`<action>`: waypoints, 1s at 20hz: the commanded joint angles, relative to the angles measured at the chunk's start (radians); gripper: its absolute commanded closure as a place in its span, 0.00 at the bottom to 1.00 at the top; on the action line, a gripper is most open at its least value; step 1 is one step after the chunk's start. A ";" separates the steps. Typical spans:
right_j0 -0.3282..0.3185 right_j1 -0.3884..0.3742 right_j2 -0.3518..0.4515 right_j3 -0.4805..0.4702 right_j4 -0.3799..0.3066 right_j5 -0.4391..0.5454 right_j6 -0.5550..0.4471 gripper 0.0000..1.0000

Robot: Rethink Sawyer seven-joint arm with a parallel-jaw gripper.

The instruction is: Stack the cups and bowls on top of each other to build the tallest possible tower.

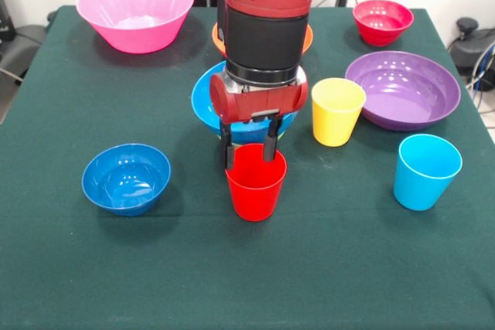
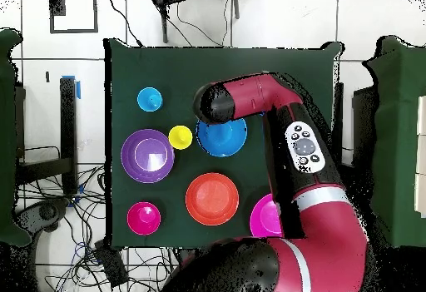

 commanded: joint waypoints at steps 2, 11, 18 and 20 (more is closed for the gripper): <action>0.007 0.046 0.054 -0.067 -0.087 -0.019 -0.220 0.00; 0.010 0.073 0.050 -0.096 -0.096 0.002 -0.236 0.00; 0.017 0.120 0.043 -0.142 -0.106 0.025 -0.258 0.00; 0.021 0.135 0.045 -0.160 -0.104 0.036 -0.264 0.00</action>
